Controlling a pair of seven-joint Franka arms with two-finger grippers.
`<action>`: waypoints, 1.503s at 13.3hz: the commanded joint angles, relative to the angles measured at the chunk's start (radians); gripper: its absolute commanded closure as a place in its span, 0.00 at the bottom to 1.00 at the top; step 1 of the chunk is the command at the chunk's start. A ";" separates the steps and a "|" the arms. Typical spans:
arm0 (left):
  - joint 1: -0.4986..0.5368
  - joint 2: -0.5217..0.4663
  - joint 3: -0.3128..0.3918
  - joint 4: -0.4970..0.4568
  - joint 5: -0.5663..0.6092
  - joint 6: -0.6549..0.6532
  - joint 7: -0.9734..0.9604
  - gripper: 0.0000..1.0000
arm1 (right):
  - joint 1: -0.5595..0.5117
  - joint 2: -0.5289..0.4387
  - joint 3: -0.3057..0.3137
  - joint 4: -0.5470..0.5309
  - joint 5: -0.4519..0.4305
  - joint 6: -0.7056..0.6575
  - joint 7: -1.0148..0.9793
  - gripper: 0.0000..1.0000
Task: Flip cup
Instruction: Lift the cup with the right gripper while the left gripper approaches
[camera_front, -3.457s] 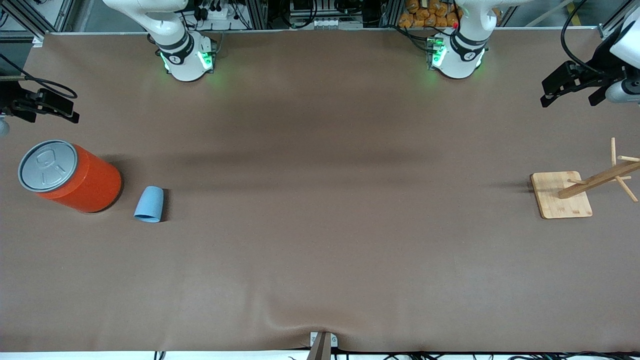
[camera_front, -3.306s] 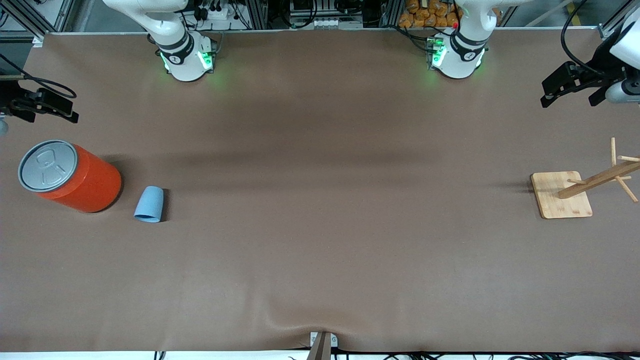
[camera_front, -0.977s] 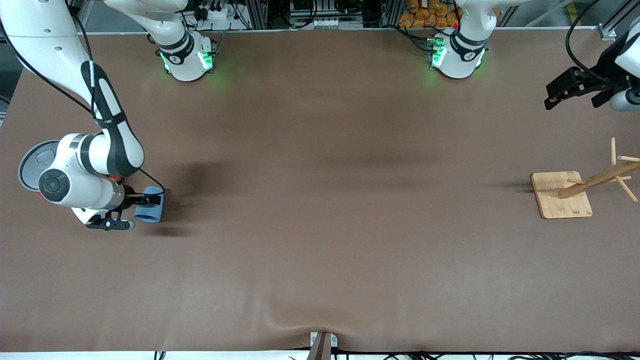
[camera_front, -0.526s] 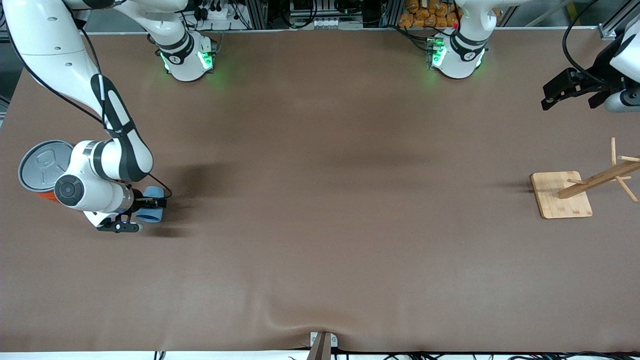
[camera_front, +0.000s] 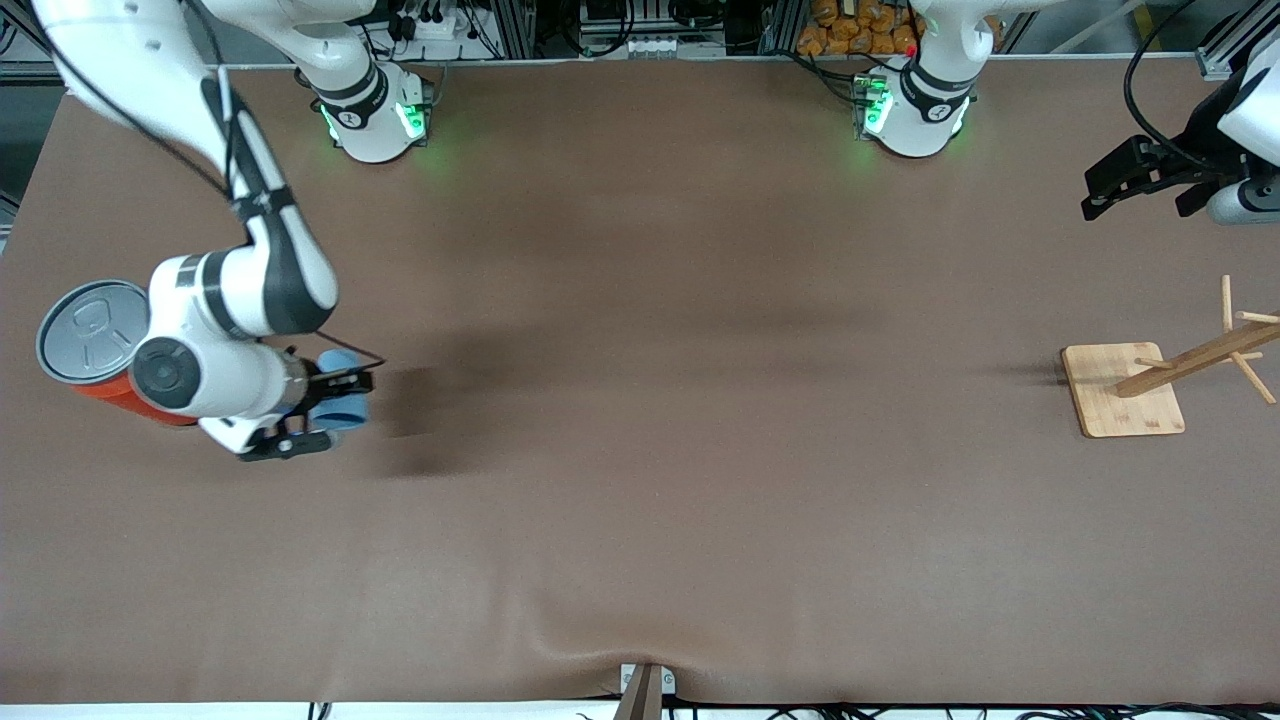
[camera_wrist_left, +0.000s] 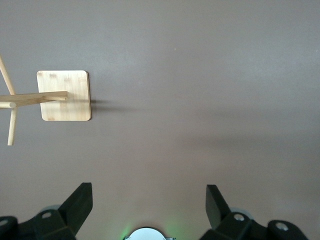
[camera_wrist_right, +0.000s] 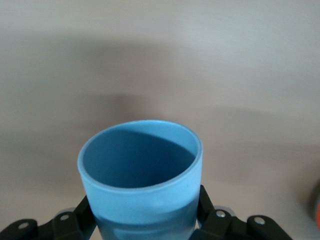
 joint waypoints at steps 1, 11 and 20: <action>0.007 -0.001 -0.005 0.009 0.009 -0.016 0.006 0.00 | 0.000 -0.063 0.134 0.045 0.008 -0.072 -0.022 0.60; 0.001 0.179 -0.005 -0.040 -0.175 -0.004 -0.009 0.00 | 0.208 0.098 0.273 0.183 -0.138 0.272 -0.297 0.51; -0.045 0.443 -0.005 -0.034 -0.512 0.094 -0.009 0.00 | 0.590 0.408 0.117 0.345 -0.604 0.411 -0.159 0.51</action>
